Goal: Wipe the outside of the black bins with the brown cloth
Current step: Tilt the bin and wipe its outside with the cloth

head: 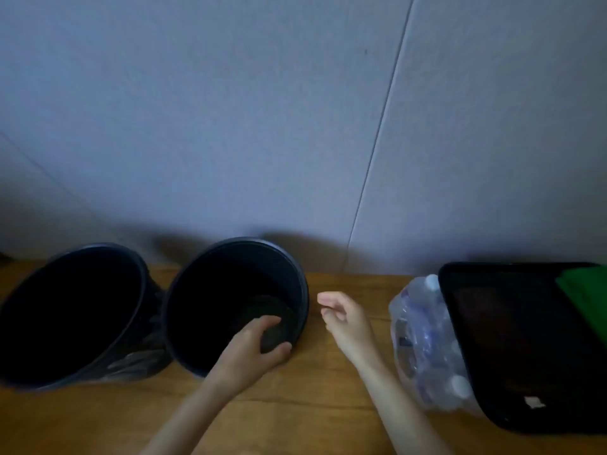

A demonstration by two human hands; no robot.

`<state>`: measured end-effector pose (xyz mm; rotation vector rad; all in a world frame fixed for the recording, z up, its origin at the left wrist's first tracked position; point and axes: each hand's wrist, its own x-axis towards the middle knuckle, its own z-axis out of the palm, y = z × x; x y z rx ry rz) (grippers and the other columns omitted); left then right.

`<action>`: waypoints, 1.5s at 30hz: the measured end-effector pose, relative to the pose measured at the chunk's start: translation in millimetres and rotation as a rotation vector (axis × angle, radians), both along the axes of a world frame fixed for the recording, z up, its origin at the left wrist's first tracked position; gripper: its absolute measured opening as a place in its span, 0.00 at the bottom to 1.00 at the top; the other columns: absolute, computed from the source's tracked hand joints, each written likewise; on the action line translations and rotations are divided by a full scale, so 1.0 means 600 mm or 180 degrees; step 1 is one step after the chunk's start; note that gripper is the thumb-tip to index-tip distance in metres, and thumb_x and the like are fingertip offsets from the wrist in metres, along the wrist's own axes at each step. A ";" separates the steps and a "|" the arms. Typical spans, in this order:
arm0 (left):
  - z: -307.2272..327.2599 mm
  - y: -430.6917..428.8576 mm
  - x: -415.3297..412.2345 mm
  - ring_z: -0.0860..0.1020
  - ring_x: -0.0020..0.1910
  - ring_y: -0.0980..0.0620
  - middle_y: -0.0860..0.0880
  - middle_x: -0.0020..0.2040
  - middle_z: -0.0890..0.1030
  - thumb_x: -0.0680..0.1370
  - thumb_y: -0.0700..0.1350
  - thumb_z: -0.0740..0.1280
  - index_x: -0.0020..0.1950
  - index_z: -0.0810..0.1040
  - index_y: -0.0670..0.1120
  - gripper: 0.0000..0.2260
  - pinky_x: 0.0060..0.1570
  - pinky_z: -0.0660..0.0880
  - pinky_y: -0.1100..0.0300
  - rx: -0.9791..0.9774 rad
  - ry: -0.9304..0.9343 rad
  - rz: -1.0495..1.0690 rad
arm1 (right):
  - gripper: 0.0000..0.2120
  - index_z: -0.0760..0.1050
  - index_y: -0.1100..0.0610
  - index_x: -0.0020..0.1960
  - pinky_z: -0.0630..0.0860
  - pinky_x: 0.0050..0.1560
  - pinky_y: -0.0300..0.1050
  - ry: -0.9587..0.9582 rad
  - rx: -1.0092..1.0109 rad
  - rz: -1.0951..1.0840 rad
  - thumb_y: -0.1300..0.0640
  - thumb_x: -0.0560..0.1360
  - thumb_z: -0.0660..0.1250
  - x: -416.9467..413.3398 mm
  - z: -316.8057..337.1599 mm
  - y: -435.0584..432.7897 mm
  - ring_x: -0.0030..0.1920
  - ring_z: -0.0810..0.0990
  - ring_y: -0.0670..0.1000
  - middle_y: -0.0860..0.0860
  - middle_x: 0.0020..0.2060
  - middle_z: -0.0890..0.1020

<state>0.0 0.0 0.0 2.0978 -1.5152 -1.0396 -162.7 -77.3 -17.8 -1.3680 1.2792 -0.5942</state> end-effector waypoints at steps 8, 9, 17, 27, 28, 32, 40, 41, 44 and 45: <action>-0.075 -0.027 -0.029 0.73 0.60 0.55 0.51 0.65 0.72 0.76 0.51 0.66 0.73 0.61 0.49 0.28 0.58 0.71 0.64 0.0078 -0.0476 -0.0390 | 0.17 0.71 0.53 0.65 0.74 0.58 0.37 -0.0024 0.0124 0.0233 0.63 0.78 0.60 0.026 -0.038 0.000 0.56 0.75 0.43 0.42 0.55 0.74; -0.081 -0.030 -0.030 0.74 0.59 0.54 0.51 0.64 0.73 0.76 0.51 0.65 0.72 0.62 0.49 0.27 0.57 0.73 0.63 0.0106 -0.0517 -0.0405 | 0.17 0.71 0.53 0.65 0.74 0.60 0.41 -0.0044 0.0150 0.0197 0.63 0.78 0.60 0.025 -0.041 0.000 0.57 0.75 0.45 0.42 0.55 0.73; -0.082 -0.036 -0.045 0.80 0.48 0.48 0.47 0.53 0.80 0.80 0.46 0.59 0.64 0.68 0.47 0.13 0.45 0.78 0.56 -0.0038 -0.0971 -0.0513 | 0.17 0.71 0.54 0.65 0.77 0.52 0.37 -0.0242 0.0261 -0.0038 0.64 0.78 0.60 0.039 -0.039 0.000 0.51 0.77 0.43 0.45 0.58 0.73; 0.013 -0.037 -0.018 0.81 0.44 0.47 0.47 0.46 0.82 0.78 0.42 0.63 0.55 0.76 0.44 0.07 0.43 0.78 0.54 -0.0848 -0.0620 0.0083 | 0.16 0.71 0.53 0.64 0.76 0.59 0.43 -0.0796 -0.0097 -0.0016 0.64 0.78 0.60 0.051 0.040 0.001 0.60 0.76 0.46 0.45 0.59 0.75; 0.022 -0.034 -0.015 0.80 0.44 0.48 0.47 0.46 0.82 0.78 0.42 0.63 0.54 0.77 0.43 0.07 0.43 0.76 0.56 -0.0874 -0.0459 0.0137 | 0.15 0.71 0.52 0.63 0.76 0.59 0.43 -0.0784 -0.0205 0.0042 0.64 0.78 0.60 0.046 0.049 0.001 0.60 0.76 0.46 0.44 0.58 0.76; 0.043 -0.014 0.002 0.81 0.48 0.50 0.46 0.48 0.83 0.77 0.39 0.64 0.53 0.78 0.45 0.07 0.51 0.78 0.52 -0.0878 0.0912 0.0508 | 0.13 0.73 0.51 0.57 0.76 0.56 0.39 -0.0649 -0.0564 -0.0026 0.65 0.78 0.59 0.003 0.078 -0.001 0.56 0.78 0.45 0.43 0.51 0.79; 0.051 0.009 -0.023 0.82 0.47 0.51 0.49 0.46 0.84 0.78 0.39 0.62 0.51 0.79 0.49 0.08 0.46 0.78 0.57 -0.0925 0.2585 0.1154 | 0.16 0.78 0.51 0.49 0.74 0.54 0.37 0.0229 -0.1172 -0.0538 0.69 0.75 0.60 -0.147 0.076 -0.011 0.50 0.79 0.45 0.45 0.46 0.82; 0.050 0.008 -0.026 0.82 0.46 0.52 0.50 0.46 0.84 0.78 0.40 0.62 0.51 0.80 0.49 0.09 0.46 0.77 0.58 -0.0926 0.2610 0.1142 | 0.15 0.79 0.53 0.49 0.73 0.54 0.33 0.0394 -0.1244 -0.0661 0.70 0.75 0.60 -0.174 0.075 -0.019 0.50 0.80 0.45 0.46 0.46 0.82; 0.050 0.003 -0.034 0.82 0.43 0.56 0.52 0.43 0.85 0.78 0.39 0.61 0.51 0.79 0.49 0.09 0.42 0.78 0.64 -0.0931 0.2626 0.1132 | 0.13 0.80 0.57 0.51 0.70 0.53 0.27 0.0990 -0.1386 -0.1002 0.69 0.74 0.61 -0.258 0.071 -0.049 0.52 0.80 0.47 0.48 0.47 0.82; 0.050 0.002 -0.036 0.82 0.42 0.56 0.53 0.41 0.85 0.78 0.39 0.61 0.50 0.79 0.48 0.09 0.40 0.78 0.65 -0.0943 0.2609 0.1138 | 0.13 0.80 0.57 0.52 0.70 0.54 0.30 0.1175 -0.1363 -0.1094 0.69 0.74 0.61 -0.284 0.067 -0.058 0.53 0.80 0.47 0.49 0.48 0.82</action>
